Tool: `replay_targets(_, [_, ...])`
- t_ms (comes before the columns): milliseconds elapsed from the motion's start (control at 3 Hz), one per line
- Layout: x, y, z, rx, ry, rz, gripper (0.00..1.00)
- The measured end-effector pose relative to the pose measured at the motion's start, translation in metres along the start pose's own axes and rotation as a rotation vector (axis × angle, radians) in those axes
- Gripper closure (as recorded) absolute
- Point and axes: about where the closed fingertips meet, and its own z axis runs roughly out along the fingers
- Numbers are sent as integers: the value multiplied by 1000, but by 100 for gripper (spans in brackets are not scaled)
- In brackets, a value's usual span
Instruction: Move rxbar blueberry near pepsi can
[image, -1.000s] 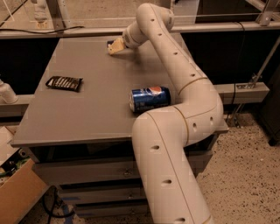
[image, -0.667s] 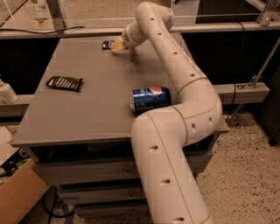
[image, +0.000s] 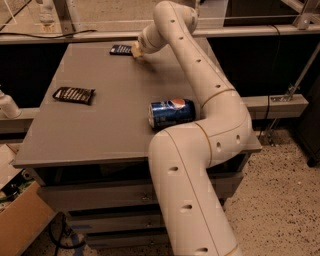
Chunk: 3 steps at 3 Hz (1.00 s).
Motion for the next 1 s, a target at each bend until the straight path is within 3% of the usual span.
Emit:
replay_targets(333, [0, 0, 0, 0, 0, 0, 100])
replay_targets(667, [-34, -2, -38, 23, -68, -56, 100])
replay_targets(1000, [-73, -10, -87, 84, -147, -125, 100])
